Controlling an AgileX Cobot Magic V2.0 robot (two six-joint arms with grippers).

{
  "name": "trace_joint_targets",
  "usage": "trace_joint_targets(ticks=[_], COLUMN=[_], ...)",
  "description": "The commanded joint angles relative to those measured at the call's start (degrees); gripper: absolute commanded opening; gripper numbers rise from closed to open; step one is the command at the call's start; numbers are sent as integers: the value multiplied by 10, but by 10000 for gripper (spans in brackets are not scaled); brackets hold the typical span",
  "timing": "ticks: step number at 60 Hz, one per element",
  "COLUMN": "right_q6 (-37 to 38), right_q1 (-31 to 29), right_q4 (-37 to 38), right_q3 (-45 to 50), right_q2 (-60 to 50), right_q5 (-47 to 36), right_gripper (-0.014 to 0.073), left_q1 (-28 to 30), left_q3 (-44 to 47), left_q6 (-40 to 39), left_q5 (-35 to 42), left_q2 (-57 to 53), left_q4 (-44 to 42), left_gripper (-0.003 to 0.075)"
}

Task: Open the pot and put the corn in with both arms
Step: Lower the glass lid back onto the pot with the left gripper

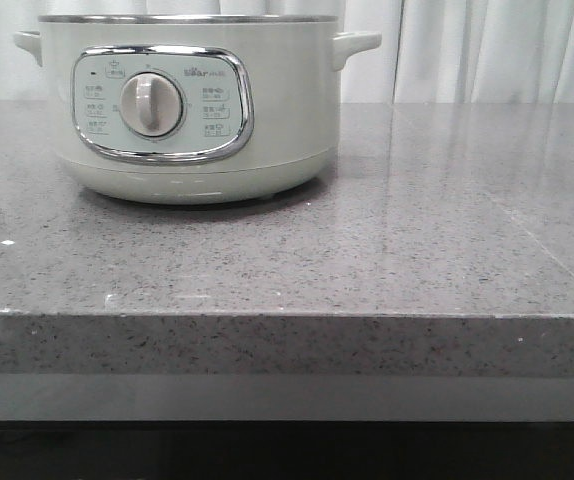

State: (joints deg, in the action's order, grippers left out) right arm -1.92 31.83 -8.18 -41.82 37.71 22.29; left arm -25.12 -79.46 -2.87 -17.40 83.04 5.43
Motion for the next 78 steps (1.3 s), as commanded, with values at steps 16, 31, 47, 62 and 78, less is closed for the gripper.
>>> trace_joint_targets(ticks=[16,31,47,62,78], right_q6=[-6,-6,-6,-6,-6], right_q1=[-1,-1,-1,-1,-1], right_q4=[4,4,4,4,4], right_q3=[-16,-16,-16,-16,-16], right_q2=[-3,-3,-3,-3,-3], right_q5=[-42,-42,-42,-42,-42], right_gripper=[530,530,530,530,530], left_q1=[-4,-4,-16,-37,-37], left_q3=[-68,-68,-68,-68,-68], left_q6=[-2,-2,-2,-2,-2], left_q5=[99,112,115,113,105], left_q2=[53,82,93,93,99], left_q4=[4,-7,-31,-58,-43], left_gripper=[262,262,262,262,262])
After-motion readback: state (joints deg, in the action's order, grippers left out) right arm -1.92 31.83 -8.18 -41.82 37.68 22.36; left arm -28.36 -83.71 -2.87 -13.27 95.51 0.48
